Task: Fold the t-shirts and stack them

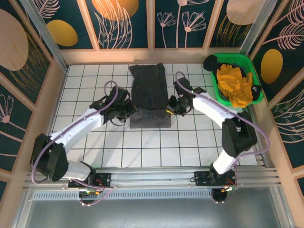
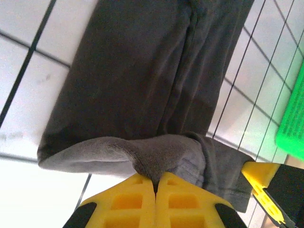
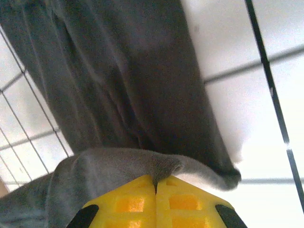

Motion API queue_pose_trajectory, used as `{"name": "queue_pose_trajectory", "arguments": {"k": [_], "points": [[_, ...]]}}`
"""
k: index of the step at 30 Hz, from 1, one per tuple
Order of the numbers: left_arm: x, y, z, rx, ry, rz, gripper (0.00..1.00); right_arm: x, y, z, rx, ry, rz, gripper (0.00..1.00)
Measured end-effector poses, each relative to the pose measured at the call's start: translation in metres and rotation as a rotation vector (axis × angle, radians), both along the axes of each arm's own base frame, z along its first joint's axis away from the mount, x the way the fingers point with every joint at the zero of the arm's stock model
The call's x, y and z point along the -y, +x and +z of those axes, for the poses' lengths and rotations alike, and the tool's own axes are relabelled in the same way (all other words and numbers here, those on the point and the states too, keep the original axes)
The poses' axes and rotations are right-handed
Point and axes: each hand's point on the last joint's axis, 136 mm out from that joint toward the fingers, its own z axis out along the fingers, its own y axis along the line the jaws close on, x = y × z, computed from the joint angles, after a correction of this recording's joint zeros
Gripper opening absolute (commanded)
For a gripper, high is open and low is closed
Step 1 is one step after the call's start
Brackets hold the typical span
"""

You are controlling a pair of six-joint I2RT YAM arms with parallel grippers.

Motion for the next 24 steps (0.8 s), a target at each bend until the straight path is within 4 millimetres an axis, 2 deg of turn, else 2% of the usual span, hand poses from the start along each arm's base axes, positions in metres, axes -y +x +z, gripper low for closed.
{"name": "queue_pose_trajectory", "arguments": {"k": [4,8,9,10,12,13,15,17,20,22,24], "points": [[-0.009,0.037,-0.011,0.007,0.031,0.031,0.0,0.003,0.036,-0.015,-0.007,-0.014,-0.01,0.0],[-0.009,0.073,-0.025,0.012,0.055,0.033,0.0,0.001,0.063,-0.032,-0.025,-0.013,-0.015,0.0],[-0.008,0.08,-0.029,0.011,0.059,0.031,0.03,0.0,0.069,-0.035,-0.028,-0.011,-0.015,0.02],[-0.008,0.087,-0.034,0.005,0.063,0.03,0.12,0.0,0.075,-0.04,-0.032,-0.009,-0.016,0.11],[-0.009,0.099,-0.047,-0.01,0.071,0.028,0.21,0.001,0.086,-0.049,-0.041,-0.008,-0.02,0.32],[-0.01,0.104,-0.053,-0.019,0.08,0.029,0.3,0.002,0.091,-0.054,-0.044,-0.01,-0.022,0.41],[-0.014,0.111,-0.062,-0.03,0.097,0.031,0.5,0.007,0.099,-0.059,-0.043,-0.011,-0.025,0.52],[-0.019,0.114,-0.063,-0.03,0.112,0.04,0.54,0.011,0.108,-0.054,-0.024,-0.005,-0.024,0.56],[-0.025,0.112,-0.053,-0.007,0.114,0.055,0.54,0.02,0.119,-0.039,0.02,0.008,-0.029,0.58],[-0.032,0.094,-0.047,-0.002,0.1,0.068,0.54,0.027,0.119,-0.029,0.04,0.009,-0.034,0.58],[-0.04,0.065,-0.041,-0.008,0.065,0.087,0.54,0.034,0.106,-0.021,0.051,0.012,-0.038,0.58]]}}
